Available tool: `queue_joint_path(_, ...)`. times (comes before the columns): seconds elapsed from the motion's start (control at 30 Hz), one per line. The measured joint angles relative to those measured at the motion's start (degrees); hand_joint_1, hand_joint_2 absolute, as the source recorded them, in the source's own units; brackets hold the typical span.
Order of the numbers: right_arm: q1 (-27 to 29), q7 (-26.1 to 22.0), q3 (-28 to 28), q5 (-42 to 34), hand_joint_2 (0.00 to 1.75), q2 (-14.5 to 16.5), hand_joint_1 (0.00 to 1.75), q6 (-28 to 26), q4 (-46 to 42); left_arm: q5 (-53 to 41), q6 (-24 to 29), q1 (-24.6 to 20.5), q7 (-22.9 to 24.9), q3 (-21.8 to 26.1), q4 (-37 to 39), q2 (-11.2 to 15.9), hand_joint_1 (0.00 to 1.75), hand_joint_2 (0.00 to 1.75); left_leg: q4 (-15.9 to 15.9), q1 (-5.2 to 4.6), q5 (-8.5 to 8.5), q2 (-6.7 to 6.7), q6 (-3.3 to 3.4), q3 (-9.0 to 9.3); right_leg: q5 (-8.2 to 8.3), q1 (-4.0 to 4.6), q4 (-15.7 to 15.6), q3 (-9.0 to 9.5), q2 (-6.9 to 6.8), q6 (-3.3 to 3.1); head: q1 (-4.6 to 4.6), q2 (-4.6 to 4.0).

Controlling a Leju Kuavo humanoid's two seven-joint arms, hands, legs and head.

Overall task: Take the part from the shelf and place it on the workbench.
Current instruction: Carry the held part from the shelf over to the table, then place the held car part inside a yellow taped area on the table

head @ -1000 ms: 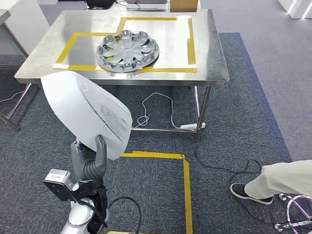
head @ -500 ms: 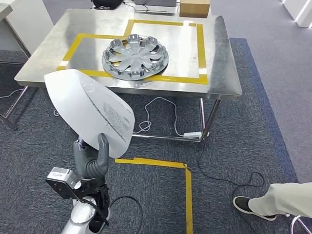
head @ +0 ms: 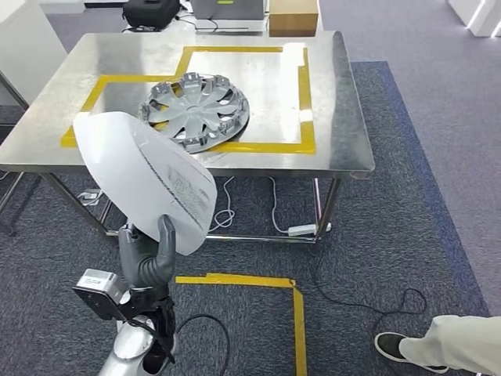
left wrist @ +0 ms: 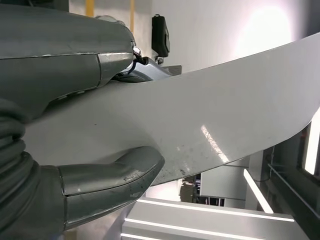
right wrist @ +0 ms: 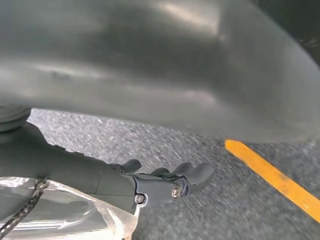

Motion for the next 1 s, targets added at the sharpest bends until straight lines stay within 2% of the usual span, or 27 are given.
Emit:
queue_joint_path(0.07, 0.0, 0.1, 0.0, -0.1, 0.0, 0.0, 0.0, 0.0, 0.0, 0.0, 0.0, 0.1, 0.0, 0.0, 0.0, 0.1, 1.75, 1.75, -6.2, -0.31, 6.93, 0.02, 0.8, 0.27, -1.52, 0.12, 0.0, 1.6, 0.17, 0.38, -0.06, 0.0)
queue_joint_path(0.1, 0.0, 0.3, 0.0, -0.1, 0.0, 0.1, 0.0, 0.0, 0.0, 0.0, 0.0, 0.1, 0.0, 0.0, 0.1, 0.1, 1.75, 1.75, -8.3, -0.51, 9.42, 0.02, 1.12, 0.39, -2.27, 0.2, -0.1, 2.09, 0.18, 0.66, -0.07, 0.0)
queue_joint_path(0.13, 0.0, 0.4, 0.0, -0.2, 0.0, 0.1, 0.0, 0.0, 0.1, 0.0, 0.1, 0.2, 0.0, 0.0, 0.1, 0.2, 1.75, 1.75, -9.6, -0.68, 10.84, -0.03, 1.4, 0.47, -2.72, 0.26, -0.2, 2.71, 0.2, 0.99, -0.11, 0.0)
queue_joint_path(0.23, -0.2, 0.6, 0.0, -0.1, 0.0, 0.1, 0.0, -0.1, 0.0, 0.0, 0.2, 0.2, 0.0, 0.2, 0.1, 0.0, 1.75, 1.75, -10.8, -0.59, 10.37, -0.25, 2.2, 1.98, -2.72, 0.28, 0.6, 3.85, 0.04, 2.07, -0.05, 0.01)
queue_joint_path(0.27, -0.4, 0.6, 0.0, 0.1, 0.0, 0.1, 0.0, 0.0, 0.0, 0.0, 0.2, 0.1, 0.0, 0.2, 0.1, -0.1, 1.75, 1.75, -11.1, -0.48, 10.15, -0.26, 2.55, 2.7, -2.67, 0.26, 2.1, 2.98, -0.02, 2.31, 0.01, 0.01)
queue_joint_path(0.33, -0.6, 0.7, 0.1, 0.4, 0.0, 0.1, 0.0, 0.2, 0.0, 0.0, 0.2, 0.1, 0.0, 0.2, 0.1, -0.3, 1.75, 1.75, -11.4, -0.34, 9.44, -0.28, 3.04, 3.87, -3.93, 0.23, 8.3, -1.12, -0.09, 2.58, 0.18, 0.0)
queue_joint_path(0.4, -0.6, 0.7, 0.2, 0.7, 0.0, 0.1, 0.0, 0.4, 0.0, 0.0, 0.2, 0.1, 0.0, 0.2, 0.1, -0.3, 1.75, 1.75, -11.4, -0.34, 8.38, -0.36, 3.23, 4.82, -6.86, 0.23, 14.0, -6.19, -0.11, 2.75, 0.22, 0.0)
queue_joint_path(0.43, -0.5, 0.7, 0.3, 0.9, 0.0, 0.1, 0.0, 0.4, 0.0, 0.0, 0.2, 0.2, 0.0, 0.2, 0.1, -0.3, 1.75, 1.75, -11.4, -0.34, 7.78, -0.52, 3.23, 5.48, -7.84, 0.24, 14.9, -7.91, -0.11, 2.79, 0.2, 0.0)
queue_joint_path(0.47, -0.4, 0.7, 0.3, 1.0, 0.0, 0.1, 0.0, 0.5, 0.0, 0.0, 0.1, 0.2, 0.0, 0.2, 0.1, -0.3, 1.75, 1.75, -11.4, -0.33, 7.14, -0.73, 3.18, 6.27, -7.64, 0.24, 14.1, -8.81, -0.11, 2.82, 0.22, 0.0)
queue_joint_path(0.5, -0.3, 0.7, 0.4, 1.1, 0.0, 0.0, 0.0, 0.5, 0.0, 0.0, 0.1, 0.1, 0.0, 0.2, 0.1, -0.3, 1.75, 1.75, -11.4, -0.32, 6.45, -0.97, 3.08, 7.18, -5.95, 0.24, 11.7, -9.03, -0.07, 2.81, 0.23, 0.0)
queue_joint_path(0.57, -0.1, 0.8, 0.4, 1.3, 0.0, 0.0, 0.0, 0.5, 0.0, 0.0, 0.1, 0.1, 0.0, 0.2, 0.2, -0.3, 1.75, 1.75, -11.3, -0.35, 5.04, -1.42, 2.73, 8.77, 0.23, 0.25, 5.3, -8.64, 0.37, 2.6, 0.2, 0.0)
queue_joint_path(0.6, 0.0, 0.8, 0.5, 1.3, 0.0, 0.0, 0.0, 0.4, 0.0, 0.0, 0.1, 0.1, 0.0, 0.3, 0.2, -0.3, 1.75, 1.75, -11.3, -0.39, 4.43, -1.67, 2.44, 9.22, 2.7, 0.31, 3.0, -8.22, 0.58, 2.31, 0.15, 0.0)
queue_joint_path(0.63, 0.1, 0.9, 0.5, 1.4, 0.0, 0.0, 0.0, 0.4, 0.0, 0.0, 0.0, 0.1, 0.0, 0.3, 0.3, -0.3, 1.75, 1.75, -11.3, -0.41, 4.0, -1.88, 2.15, 9.43, 4.22, 0.39, 1.8, -7.96, 0.72, 1.97, 0.11, 0.0)
queue_joint_path(0.7, 0.1, 1.0, 0.7, 1.5, 0.0, 0.0, 0.0, 0.3, 0.0, -0.1, 0.0, 0.1, 0.0, 0.3, 0.3, -0.4, 1.75, 1.75, -11.2, -0.42, 3.73, -2.13, 1.62, 9.59, 4.44, 0.52, 1.5, -7.28, 0.43, 1.23, 0.07, 0.0)
queue_joint_path(0.77, 0.0, 0.9, 0.9, 1.8, 0.0, 0.0, 0.0, 0.2, 0.0, -0.2, 0.0, 0.0, 0.0, 0.3, 0.3, -0.3, 1.75, 1.75, -9.1, -0.42, 3.77, -1.72, 1.11, 8.85, 4.16, 0.33, 0.9, -6.38, -0.05, 0.56, -0.06, 0.0)
queue_joint_path(0.8, -0.1, 0.9, 1.0, 1.9, 0.0, 0.0, 0.0, 0.2, 0.0, -0.2, 0.0, 0.0, 0.0, 0.3, 0.3, -0.3, 1.75, 1.75, -6.8, -0.38, 3.23, -1.39, 0.78, 7.64, 3.9, 0.21, 0.6, -5.76, -0.31, 0.23, -0.17, 0.0)
queue_joint_path(0.87, -0.2, 0.7, 1.3, 2.1, 0.0, 0.0, 0.0, 0.3, 0.0, -0.2, 0.0, 0.0, 0.0, 0.3, 0.3, -0.1, 1.75, 1.75, -0.4, -0.18, 0.75, -0.79, 0.12, 3.85, 3.16, 0.15, 0.4, -4.68, -0.98, -0.25, -0.35, 0.0)
queue_joint_path(0.9, -0.2, 0.7, 1.4, 2.2, 0.0, 0.0, 0.0, 0.3, 0.0, -0.2, 0.1, 0.1, 0.0, 0.3, 0.3, 0.0, 1.75, 1.75, 2.4, -0.06, -0.54, -0.67, -0.11, 1.89, 2.73, 0.15, 0.3, -4.18, -1.33, -0.31, -0.35, 0.0)
queue_joint_path(0.93, -0.1, 0.7, 1.4, 2.2, 0.0, 0.0, 0.0, 0.3, 0.0, -0.2, 0.1, 0.1, 0.0, 0.4, 0.3, 0.0, 1.75, 1.75, 3.8, 0.02, -0.92, -0.59, -0.26, 0.45, 2.27, 0.15, 0.3, -3.63, -1.69, -0.31, -0.36, 0.0)
queue_joint_path(0.97, -0.1, 0.7, 1.5, 2.3, 0.0, 0.0, 0.0, 0.3, 0.0, -0.2, 0.2, 0.2, 0.0, 0.4, 0.3, 0.1, 1.75, 1.75, 3.6, 0.07, 0.0, -0.49, -0.31, -0.21, 1.81, 0.15, 0.3, -2.99, -2.1, -0.28, -0.36, 0.0)
queue_joint_path(1.0, -0.1, 0.7, 1.5, 2.3, 0.0, 0.0, 0.0, 0.2, 0.0, -0.2, 0.2, 0.2, 0.0, 0.4, 0.3, 0.2, 1.75, 1.75, 1.5, 0.08, 2.27, -0.22, -0.27, 0.01, 1.31, 0.15, 0.3, -2.26, -2.54, -0.2, -0.37, 0.0)
